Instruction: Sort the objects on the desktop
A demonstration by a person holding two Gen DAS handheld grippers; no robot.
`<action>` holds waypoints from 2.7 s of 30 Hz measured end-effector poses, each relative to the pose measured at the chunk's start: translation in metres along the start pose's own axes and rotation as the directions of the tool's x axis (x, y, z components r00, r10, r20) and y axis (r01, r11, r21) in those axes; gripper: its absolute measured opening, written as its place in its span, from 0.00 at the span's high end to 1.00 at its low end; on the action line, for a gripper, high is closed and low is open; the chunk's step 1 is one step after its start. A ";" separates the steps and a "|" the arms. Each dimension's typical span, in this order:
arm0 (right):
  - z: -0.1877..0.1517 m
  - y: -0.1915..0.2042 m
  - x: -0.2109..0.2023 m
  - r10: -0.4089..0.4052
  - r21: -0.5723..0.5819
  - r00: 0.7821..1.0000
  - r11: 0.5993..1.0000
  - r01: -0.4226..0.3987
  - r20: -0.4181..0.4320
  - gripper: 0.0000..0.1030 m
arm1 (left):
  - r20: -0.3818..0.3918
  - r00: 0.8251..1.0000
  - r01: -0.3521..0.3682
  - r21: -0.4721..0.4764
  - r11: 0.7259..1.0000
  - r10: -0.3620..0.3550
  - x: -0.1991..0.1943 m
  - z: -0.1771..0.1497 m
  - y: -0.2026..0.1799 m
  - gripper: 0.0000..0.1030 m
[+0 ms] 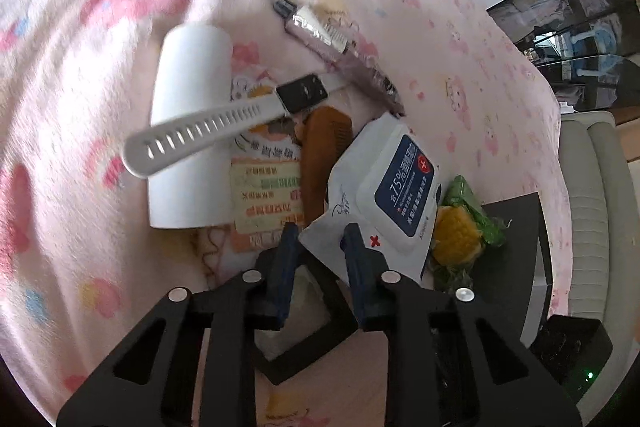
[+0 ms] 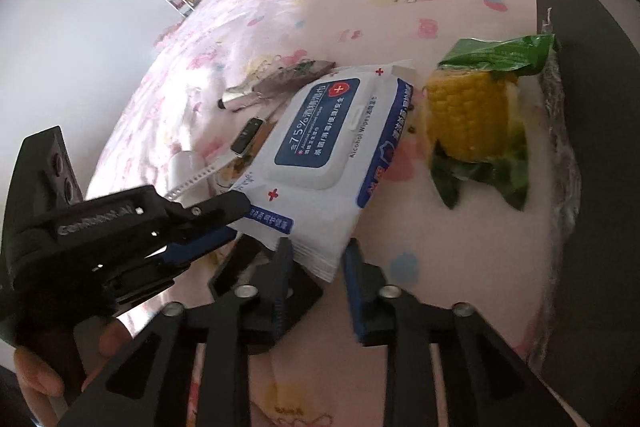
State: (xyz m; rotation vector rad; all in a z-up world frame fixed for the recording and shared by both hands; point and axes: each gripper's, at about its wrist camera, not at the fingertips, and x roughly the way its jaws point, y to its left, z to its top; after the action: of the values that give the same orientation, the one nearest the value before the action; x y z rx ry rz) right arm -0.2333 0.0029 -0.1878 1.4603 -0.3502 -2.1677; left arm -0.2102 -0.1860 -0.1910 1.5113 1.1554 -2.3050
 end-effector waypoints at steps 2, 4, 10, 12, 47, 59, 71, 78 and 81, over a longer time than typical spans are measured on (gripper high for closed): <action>-0.003 0.000 -0.006 0.004 0.001 1.000 1.000 -0.004 0.024 0.90 | 0.000 1.000 0.004 0.006 1.000 -0.004 -0.002 -0.001 -0.001 0.86; -0.007 -0.002 -0.013 -0.004 0.015 0.999 1.000 0.003 0.045 0.93 | -0.019 1.000 0.006 0.013 1.000 -0.006 -0.003 -0.003 -0.002 0.87; -0.027 -0.008 -0.038 -0.045 0.002 0.994 0.999 0.045 0.097 0.94 | -0.163 0.986 0.030 0.009 1.000 -0.028 -0.005 -0.027 -0.001 0.88; -0.036 -0.015 -0.050 -0.042 0.011 0.993 0.999 0.041 0.107 0.98 | -0.176 0.984 0.039 -0.012 0.999 -0.041 -0.004 -0.031 0.000 0.88; -0.025 -0.002 -0.026 -0.061 -0.044 0.991 0.997 0.066 0.116 0.97 | -0.168 0.980 0.083 -0.116 0.990 -0.102 0.016 -0.029 0.008 0.76; -0.032 0.025 -0.042 -0.065 -0.106 0.989 0.991 0.080 0.132 0.99 | -0.165 0.974 0.121 -0.204 0.972 -0.156 0.010 -0.036 0.018 0.72; 0.001 -0.003 -0.002 -0.078 -0.035 0.997 0.996 0.079 0.030 0.71 | -0.104 0.978 0.150 -0.245 0.958 -0.180 0.014 -0.025 0.021 0.72; -0.002 0.007 -0.003 0.001 -0.089 0.999 0.996 0.003 0.048 0.93 | -0.080 0.985 0.133 -0.200 0.971 -0.151 0.012 -0.022 0.015 0.73; -0.006 0.015 -0.007 0.019 -0.112 0.998 0.994 -0.013 0.052 0.94 | -0.084 0.984 0.141 -0.204 0.969 -0.160 0.011 -0.025 0.016 0.73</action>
State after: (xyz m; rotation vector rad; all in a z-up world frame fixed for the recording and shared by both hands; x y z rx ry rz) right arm -0.2221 -0.0053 -0.1777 1.3363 -0.2537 -2.1802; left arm -0.1894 -0.1773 -0.2130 1.5278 1.5251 -2.1483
